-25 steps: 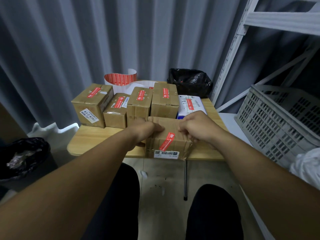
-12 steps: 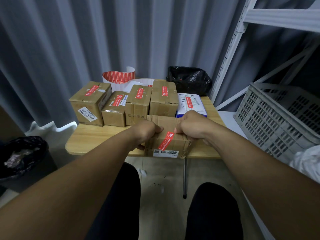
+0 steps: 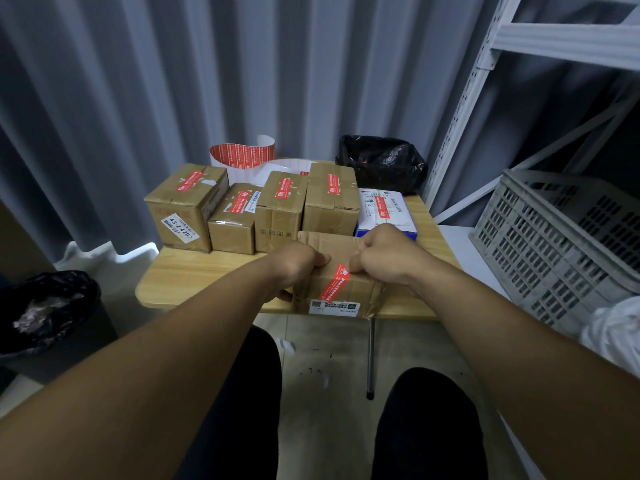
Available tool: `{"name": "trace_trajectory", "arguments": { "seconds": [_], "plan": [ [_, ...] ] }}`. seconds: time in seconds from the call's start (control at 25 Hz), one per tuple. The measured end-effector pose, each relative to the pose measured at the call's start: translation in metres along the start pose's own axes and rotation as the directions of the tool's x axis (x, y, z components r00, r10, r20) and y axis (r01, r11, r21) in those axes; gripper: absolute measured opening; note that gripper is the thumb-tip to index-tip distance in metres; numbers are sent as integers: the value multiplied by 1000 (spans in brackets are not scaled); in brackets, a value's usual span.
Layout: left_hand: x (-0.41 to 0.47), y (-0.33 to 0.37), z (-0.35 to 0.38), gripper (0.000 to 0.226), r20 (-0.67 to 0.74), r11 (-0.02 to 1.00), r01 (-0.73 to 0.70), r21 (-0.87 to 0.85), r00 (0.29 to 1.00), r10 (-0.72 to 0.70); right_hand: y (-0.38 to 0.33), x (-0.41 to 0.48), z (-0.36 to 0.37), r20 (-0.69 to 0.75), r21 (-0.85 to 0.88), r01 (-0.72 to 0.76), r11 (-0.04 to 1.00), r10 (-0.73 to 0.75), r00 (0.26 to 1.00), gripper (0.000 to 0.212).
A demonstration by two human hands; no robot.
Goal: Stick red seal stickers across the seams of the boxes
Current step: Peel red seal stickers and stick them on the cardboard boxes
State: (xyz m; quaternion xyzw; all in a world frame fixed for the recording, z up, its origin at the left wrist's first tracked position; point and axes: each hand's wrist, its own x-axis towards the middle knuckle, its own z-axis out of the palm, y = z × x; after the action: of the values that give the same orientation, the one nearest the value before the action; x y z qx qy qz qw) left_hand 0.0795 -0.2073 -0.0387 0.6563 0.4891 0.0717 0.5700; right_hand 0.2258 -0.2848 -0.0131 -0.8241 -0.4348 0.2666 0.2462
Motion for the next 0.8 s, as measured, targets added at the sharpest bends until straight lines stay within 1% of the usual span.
{"name": "trace_trajectory", "arguments": {
  "seconds": [0.08,0.16,0.24,0.36,0.4,0.48,0.56,0.68,0.8],
  "plan": [
    [0,0,0,50,2,1000,1,9,1000,-1,-1,2,3,-7,-44,14,999,-14,1000,22],
    [-1,0,0,48,-6,1000,1,12,1000,-1,-4,2,4,0,-87,5,996,-5,1000,19],
    [-2,1,0,47,-5,1000,0,15,1000,0,-8,-1,2,19,-140,5,990,-2,1000,21],
    [-3,0,-1,44,-6,1000,-3,12,1000,3,-16,-8,0,71,-231,28,973,-11,997,10],
    [-3,1,-1,44,-7,1000,-3,10,1000,3,-18,-10,-1,91,-278,49,959,-25,996,11],
    [-3,0,-1,43,-6,1000,-3,3,1000,3,-20,-13,0,126,-374,95,922,-51,991,19],
    [-3,0,-1,44,1,1000,-1,-10,1000,1,-20,-15,1,148,-430,127,894,-69,987,23],
    [-3,-1,-1,46,0,1000,7,-17,1000,-7,-19,-16,1,178,-444,154,883,-81,981,27],
    [-4,-1,-1,48,0,1000,8,-13,1000,-8,-18,-17,-1,185,-405,159,901,-90,979,26]
  ]
}}
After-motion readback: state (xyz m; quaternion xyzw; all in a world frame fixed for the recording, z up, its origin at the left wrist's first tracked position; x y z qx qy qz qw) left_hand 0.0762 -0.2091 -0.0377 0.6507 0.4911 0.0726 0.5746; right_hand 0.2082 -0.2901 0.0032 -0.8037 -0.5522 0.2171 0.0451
